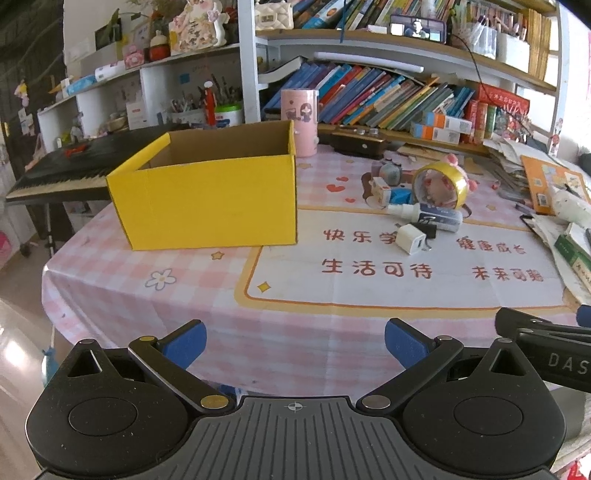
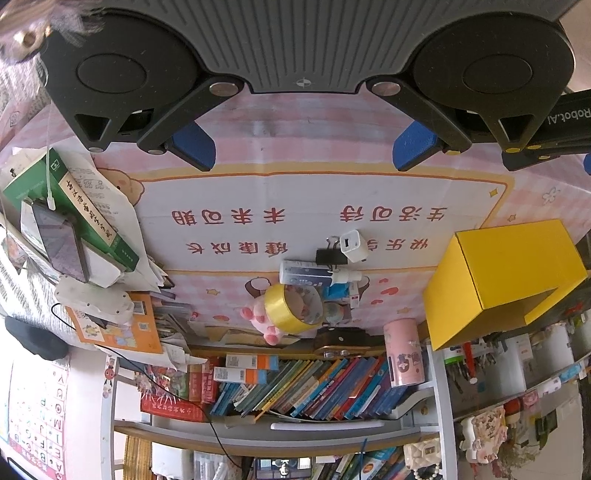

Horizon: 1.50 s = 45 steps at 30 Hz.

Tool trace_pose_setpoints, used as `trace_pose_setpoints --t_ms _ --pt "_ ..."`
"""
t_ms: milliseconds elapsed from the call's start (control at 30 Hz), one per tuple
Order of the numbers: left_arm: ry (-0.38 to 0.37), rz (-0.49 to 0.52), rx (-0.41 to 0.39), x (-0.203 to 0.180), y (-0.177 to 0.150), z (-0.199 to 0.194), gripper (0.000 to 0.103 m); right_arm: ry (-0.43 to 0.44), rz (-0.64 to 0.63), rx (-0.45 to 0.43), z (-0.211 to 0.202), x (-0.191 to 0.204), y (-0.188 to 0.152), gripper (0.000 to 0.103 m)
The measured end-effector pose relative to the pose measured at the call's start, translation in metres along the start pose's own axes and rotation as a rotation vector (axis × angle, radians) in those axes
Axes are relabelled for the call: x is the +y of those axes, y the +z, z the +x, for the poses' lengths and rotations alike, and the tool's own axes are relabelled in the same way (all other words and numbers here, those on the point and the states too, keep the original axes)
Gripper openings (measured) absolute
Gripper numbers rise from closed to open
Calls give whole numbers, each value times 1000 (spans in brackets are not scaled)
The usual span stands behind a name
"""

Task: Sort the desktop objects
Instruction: 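Move the left tool toward the white charger while the right tool approaches the black binder clip, then grasp the white USB charger with the left tool while the right tool grasps the black binder clip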

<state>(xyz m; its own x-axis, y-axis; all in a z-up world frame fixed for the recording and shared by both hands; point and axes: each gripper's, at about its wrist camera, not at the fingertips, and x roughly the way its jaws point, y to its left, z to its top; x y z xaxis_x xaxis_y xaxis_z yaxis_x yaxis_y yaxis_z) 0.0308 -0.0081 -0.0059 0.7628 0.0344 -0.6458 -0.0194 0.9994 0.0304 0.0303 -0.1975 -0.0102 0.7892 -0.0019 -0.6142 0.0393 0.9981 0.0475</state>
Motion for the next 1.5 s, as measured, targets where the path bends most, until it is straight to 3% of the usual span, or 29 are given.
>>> trace_pose_setpoints --t_ms 733,1300,1500 --pt "-34 -30 32 -6 4 13 103 37 -24 43 19 -4 13 101" --pt "-3 -102 40 -45 38 58 103 99 -90 68 81 -40 66 101" --pt "51 -81 51 -68 52 81 103 107 -81 56 98 -63 83 89"
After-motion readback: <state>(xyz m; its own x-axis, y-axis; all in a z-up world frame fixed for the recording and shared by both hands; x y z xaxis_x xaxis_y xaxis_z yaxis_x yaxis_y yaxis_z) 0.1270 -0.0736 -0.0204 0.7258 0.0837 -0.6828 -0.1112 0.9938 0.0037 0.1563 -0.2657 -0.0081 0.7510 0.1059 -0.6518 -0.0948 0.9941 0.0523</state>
